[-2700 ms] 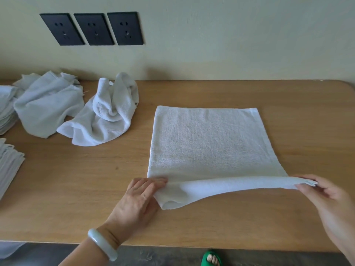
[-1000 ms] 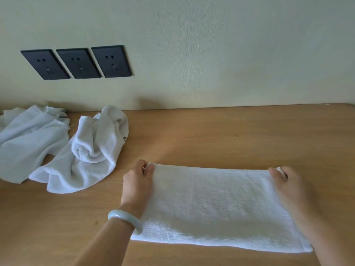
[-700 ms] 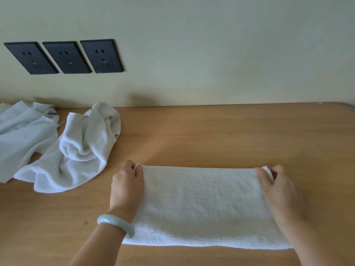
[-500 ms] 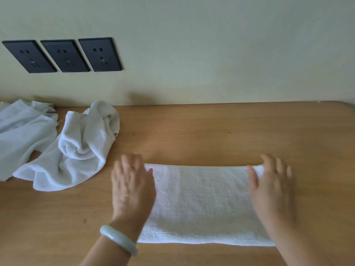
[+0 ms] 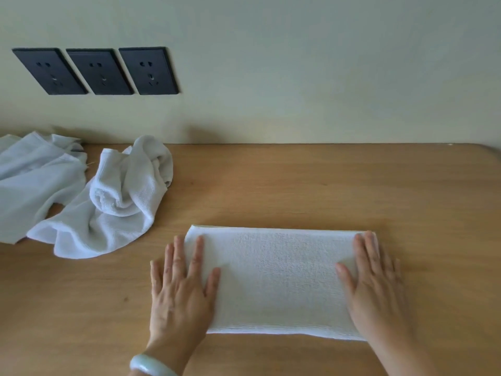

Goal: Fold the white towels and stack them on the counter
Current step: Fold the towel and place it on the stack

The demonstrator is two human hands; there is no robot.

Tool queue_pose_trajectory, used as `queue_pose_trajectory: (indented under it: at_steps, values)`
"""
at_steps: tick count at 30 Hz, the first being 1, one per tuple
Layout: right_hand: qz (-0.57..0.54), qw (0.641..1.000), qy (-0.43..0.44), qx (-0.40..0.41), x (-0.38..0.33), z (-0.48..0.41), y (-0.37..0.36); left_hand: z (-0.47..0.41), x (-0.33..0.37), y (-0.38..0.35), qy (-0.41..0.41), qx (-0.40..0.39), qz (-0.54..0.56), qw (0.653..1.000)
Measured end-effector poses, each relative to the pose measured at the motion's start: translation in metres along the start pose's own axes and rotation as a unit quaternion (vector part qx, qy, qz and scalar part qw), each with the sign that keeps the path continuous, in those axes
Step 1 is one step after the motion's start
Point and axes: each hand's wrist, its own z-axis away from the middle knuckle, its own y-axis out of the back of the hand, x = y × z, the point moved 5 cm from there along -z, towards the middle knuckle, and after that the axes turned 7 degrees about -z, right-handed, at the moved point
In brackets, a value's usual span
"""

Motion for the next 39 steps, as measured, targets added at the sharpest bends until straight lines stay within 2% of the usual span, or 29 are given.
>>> queue_pose_trajectory:
  at_steps: [3, 5, 8, 10, 13, 16, 18, 20, 23, 25, 28, 30, 35, 39]
  values:
    - [0.001, 1.000, -0.002, -0.006, 0.005, -0.003, 0.002, 0.002, -0.004, 0.003, 0.009, 0.006, 0.009, 1.000]
    - [0.015, 1.000, 0.014, 0.019, -0.003, -0.007, 0.008, -0.004, 0.002, 0.009, 0.002, 0.014, -0.002, 1.000]
    - [0.016, 0.996, 0.082, 0.042, -0.021, -0.017, 0.011, -0.020, 0.023, 0.017, -0.111, 0.059, -0.023, 0.992]
    - [0.011, 0.995, 0.103, 0.005, -0.025, -0.025, 0.003, -0.028, 0.028, 0.012, -0.151, 0.034, -0.028, 0.988]
    - [0.007, 0.997, 0.067, -0.026, -0.012, -0.028, -0.005, -0.031, 0.019, 0.004, -0.126, -0.003, -0.009, 0.992]
    - [0.038, 0.998, 0.047, 0.033, -0.034, -0.026, 0.011, -0.030, 0.021, 0.008, -0.126, 0.005, 0.008, 0.992]
    - [-0.028, 0.988, 0.132, 0.074, -0.086, -0.024, 0.017, -0.029, 0.019, 0.014, -0.129, 0.020, 0.055, 0.990]
    - [-0.134, 0.954, 0.264, 0.048, -0.155, -0.018, 0.010, -0.024, 0.008, 0.026, -0.081, 0.058, 0.165, 0.981]
    - [-0.162, 0.909, 0.378, -0.065, -0.235, -0.018, -0.017, -0.001, -0.024, 0.035, 0.077, 0.074, 0.251, 0.962]
    - [-0.142, 0.900, 0.403, -0.084, -0.258, -0.022, -0.036, 0.016, -0.038, 0.036, 0.117, 0.067, 0.246, 0.960]
    - [-0.079, 0.911, 0.399, -0.075, -0.267, -0.023, -0.054, 0.034, -0.046, 0.032, 0.102, -0.023, 0.247, 0.963]
    - [-0.049, 0.918, 0.387, -0.067, -0.264, -0.021, -0.059, 0.039, -0.051, 0.030, 0.097, -0.055, 0.254, 0.961]
    - [-0.018, 0.920, 0.385, -0.073, -0.266, -0.020, -0.057, 0.043, -0.055, 0.036, 0.120, -0.038, 0.390, 0.912]
    - [-0.029, 0.920, 0.383, -0.077, -0.266, -0.020, -0.058, 0.045, -0.056, 0.030, 0.154, -0.079, 0.527, 0.832]
